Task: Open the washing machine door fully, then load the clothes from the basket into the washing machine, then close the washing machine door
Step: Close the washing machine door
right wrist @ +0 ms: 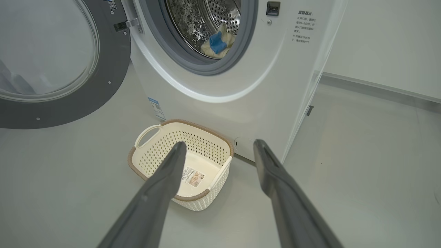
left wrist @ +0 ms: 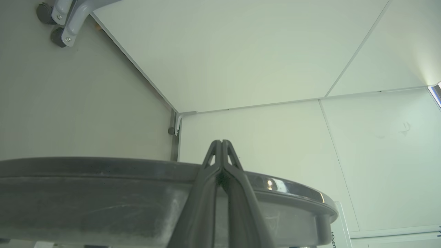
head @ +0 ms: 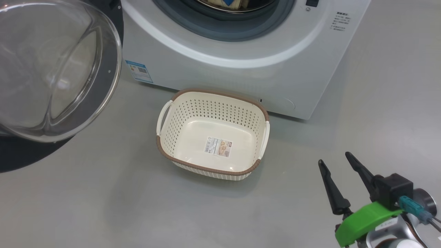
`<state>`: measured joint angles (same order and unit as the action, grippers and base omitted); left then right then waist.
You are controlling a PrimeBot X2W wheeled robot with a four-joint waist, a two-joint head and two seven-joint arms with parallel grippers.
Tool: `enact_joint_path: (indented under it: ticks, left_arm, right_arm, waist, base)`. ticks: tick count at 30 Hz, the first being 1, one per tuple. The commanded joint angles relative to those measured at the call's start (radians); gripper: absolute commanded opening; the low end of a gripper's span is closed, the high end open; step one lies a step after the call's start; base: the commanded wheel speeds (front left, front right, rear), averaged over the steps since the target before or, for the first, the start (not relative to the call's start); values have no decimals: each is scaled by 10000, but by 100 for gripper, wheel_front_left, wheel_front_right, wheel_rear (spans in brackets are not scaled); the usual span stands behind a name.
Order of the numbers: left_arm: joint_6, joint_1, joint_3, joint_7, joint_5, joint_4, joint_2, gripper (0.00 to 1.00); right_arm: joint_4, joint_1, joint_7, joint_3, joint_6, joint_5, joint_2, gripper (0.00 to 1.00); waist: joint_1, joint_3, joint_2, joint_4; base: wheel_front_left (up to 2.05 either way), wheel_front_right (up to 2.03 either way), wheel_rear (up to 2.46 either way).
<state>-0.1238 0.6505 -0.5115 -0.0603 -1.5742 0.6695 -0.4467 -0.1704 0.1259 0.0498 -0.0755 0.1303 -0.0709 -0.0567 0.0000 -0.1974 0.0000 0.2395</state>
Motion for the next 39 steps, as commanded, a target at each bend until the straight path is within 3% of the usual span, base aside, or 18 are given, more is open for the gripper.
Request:
enact_joint_path:
  ticks: [1, 27, 39]
  left_arm:
    - [-69, 153, -22, -174, 38, -433, -489, 0]
    - [-69, -456, -566, -3047, -1263, -1838, 196, 0]
    - [-69, -634, -1011, -3974, -1213, -2374, 688, 0]
  right_arm:
    - [-409, -441, 32, -156, 4, -61, -202, 100]
    - [-415, -617, 181, -222, 4, -94, -186, 100]
    - [-403, -607, 217, -281, 4, -189, -170, 100]
  waist:
    - [0, -56, 0, 19]
    - [0, -181, 0, 561]
    - [0, -111, 0, 612]
  base:
    - [0, 0, 0]
    - [0, 0, 0]
    - [0, 0, 0]
